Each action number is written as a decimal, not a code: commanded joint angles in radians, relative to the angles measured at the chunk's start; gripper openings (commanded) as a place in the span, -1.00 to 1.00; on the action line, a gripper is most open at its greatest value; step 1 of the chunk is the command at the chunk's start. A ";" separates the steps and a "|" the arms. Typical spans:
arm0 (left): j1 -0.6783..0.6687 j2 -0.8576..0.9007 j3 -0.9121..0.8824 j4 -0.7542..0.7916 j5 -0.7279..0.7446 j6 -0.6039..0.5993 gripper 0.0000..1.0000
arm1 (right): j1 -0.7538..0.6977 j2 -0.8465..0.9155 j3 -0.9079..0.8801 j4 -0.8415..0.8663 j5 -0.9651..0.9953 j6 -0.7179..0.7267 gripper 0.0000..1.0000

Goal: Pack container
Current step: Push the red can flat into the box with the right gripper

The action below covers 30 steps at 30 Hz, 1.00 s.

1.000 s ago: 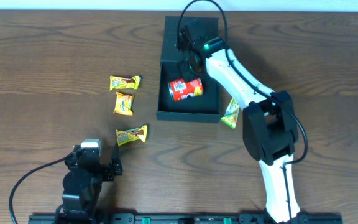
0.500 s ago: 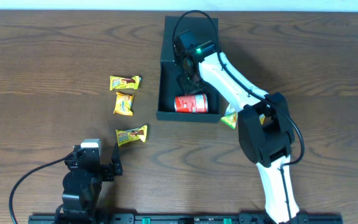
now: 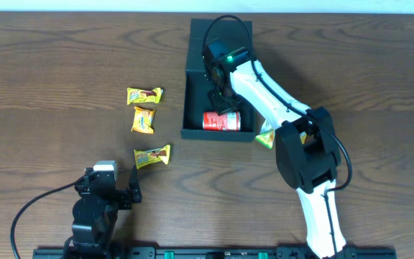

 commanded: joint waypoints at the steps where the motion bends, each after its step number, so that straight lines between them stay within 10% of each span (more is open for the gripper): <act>1: 0.002 -0.006 -0.015 0.000 -0.003 0.018 0.90 | 0.006 -0.006 0.012 -0.016 0.013 0.026 -0.97; 30: 0.002 -0.006 -0.015 0.000 -0.003 0.018 0.90 | -0.039 -0.006 0.139 -0.215 0.183 0.305 -0.97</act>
